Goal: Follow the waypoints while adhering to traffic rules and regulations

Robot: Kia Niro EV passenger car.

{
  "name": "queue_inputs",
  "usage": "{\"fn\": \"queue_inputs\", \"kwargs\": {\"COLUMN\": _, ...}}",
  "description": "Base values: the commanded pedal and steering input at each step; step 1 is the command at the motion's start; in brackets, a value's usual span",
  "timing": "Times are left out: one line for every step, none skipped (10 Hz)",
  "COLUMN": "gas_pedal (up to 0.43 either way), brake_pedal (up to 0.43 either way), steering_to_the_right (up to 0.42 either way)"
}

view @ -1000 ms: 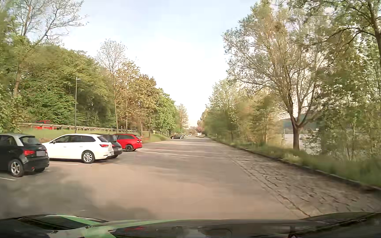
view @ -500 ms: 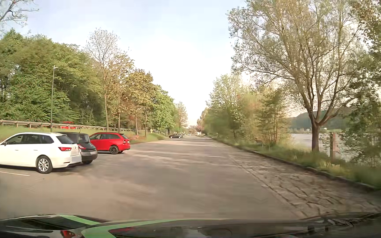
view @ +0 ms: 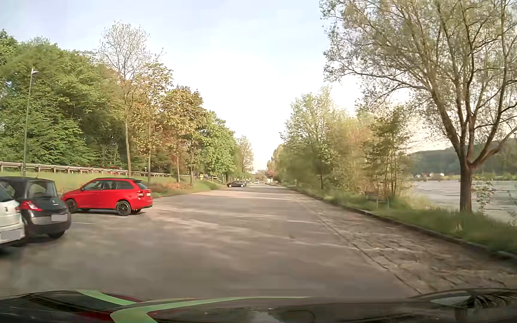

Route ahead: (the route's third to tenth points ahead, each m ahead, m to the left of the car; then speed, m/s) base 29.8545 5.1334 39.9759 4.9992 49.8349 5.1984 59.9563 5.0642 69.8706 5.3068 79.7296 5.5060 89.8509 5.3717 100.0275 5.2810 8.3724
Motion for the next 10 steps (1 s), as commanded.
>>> {"fn": "queue_inputs", "kwargs": {"gas_pedal": 0.098, "brake_pedal": 0.0, "steering_to_the_right": 0.0}}
{"fn": "queue_inputs", "kwargs": {"gas_pedal": 0.098, "brake_pedal": 0.0, "steering_to_the_right": 0.0}}
{"fn": "queue_inputs", "kwargs": {"gas_pedal": 0.098, "brake_pedal": 0.0, "steering_to_the_right": 0.0}}
{"fn": "queue_inputs", "kwargs": {"gas_pedal": 0.098, "brake_pedal": 0.0, "steering_to_the_right": 0.0}}
{"fn": "queue_inputs", "kwargs": {"gas_pedal": 0.098, "brake_pedal": 0.0, "steering_to_the_right": 0.0}}
{"fn": "queue_inputs", "kwargs": {"gas_pedal": 0.098, "brake_pedal": 0.0, "steering_to_the_right": 0.0}}
{"fn": "queue_inputs", "kwargs": {"gas_pedal": 0.098, "brake_pedal": 0.0, "steering_to_the_right": 0.0}}
{"fn": "queue_inputs", "kwargs": {"gas_pedal": 0.098, "brake_pedal": 0.0, "steering_to_the_right": 0.0}}
{"fn": "queue_inputs", "kwargs": {"gas_pedal": 0.098, "brake_pedal": 0.0, "steering_to_the_right": 0.0}}
{"fn": "queue_inputs", "kwargs": {"gas_pedal": 0.098, "brake_pedal": 0.0, "steering_to_the_right": 0.0}}
